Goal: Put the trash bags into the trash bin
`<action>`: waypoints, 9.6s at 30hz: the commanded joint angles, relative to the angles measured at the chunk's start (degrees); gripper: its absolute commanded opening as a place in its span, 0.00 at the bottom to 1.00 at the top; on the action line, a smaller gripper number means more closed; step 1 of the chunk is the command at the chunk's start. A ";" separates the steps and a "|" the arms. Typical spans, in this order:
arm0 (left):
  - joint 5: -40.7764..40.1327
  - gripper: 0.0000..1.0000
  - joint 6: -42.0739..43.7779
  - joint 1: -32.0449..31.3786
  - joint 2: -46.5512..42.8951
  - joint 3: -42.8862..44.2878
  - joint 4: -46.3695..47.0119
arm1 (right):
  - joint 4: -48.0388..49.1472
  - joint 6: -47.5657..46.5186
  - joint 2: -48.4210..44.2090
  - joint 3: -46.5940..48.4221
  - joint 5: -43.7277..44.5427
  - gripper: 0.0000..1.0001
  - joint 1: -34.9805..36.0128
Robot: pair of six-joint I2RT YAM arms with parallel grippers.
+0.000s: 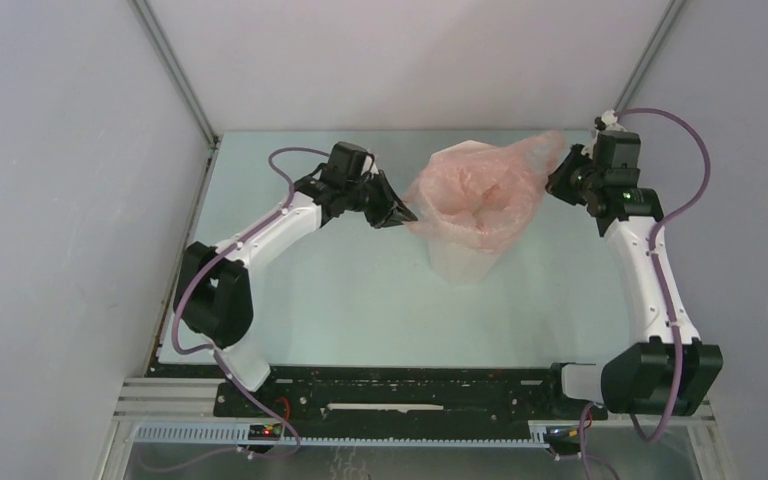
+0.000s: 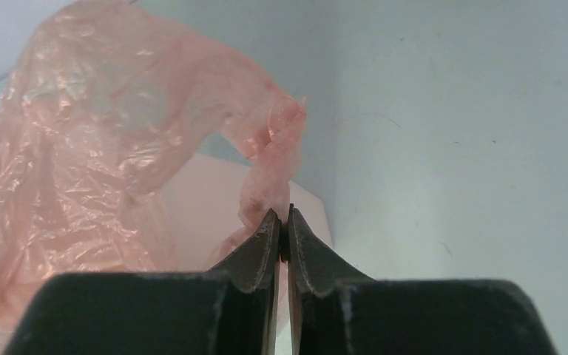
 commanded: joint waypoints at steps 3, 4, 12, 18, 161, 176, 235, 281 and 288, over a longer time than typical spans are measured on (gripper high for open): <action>-1.90 0.04 5.31 0.03 2.88 5.51 -1.01 | 2.28 -0.32 7.66 0.06 -10.89 0.16 -0.29; -2.03 0.04 5.69 0.03 3.24 5.78 -1.32 | 2.32 -0.79 8.36 -0.28 -12.64 0.19 -0.25; -1.27 0.06 6.61 0.03 4.16 6.62 -1.92 | -9.18 -3.19 3.85 2.17 -11.15 0.48 -3.39; -0.33 0.06 6.62 0.03 3.82 6.83 -2.38 | -16.67 -1.73 -1.62 9.28 -7.53 0.69 -5.61; 1.87 0.06 14.28 -2.88 4.45 -1.39 -7.70 | 1.32 13.67 10.44 -16.24 -21.35 0.21 -5.10; -2.64 0.05 19.34 -3.70 7.55 -6.32 -8.48 | 2.18 4.65 19.31 -16.23 -17.05 0.22 -3.34; -4.24 0.10 18.20 -5.94 4.51 -4.81 -7.87 | -2.83 -10.89 18.85 15.06 21.01 0.76 37.90; -2.17 0.11 18.66 -5.93 5.64 -1.89 -8.84 | 3.03 -2.18 26.29 -3.67 13.86 0.75 37.02; -2.54 0.11 19.06 -5.94 4.87 -2.76 -8.73 | 1.31 -1.22 24.48 -5.48 13.29 0.75 37.17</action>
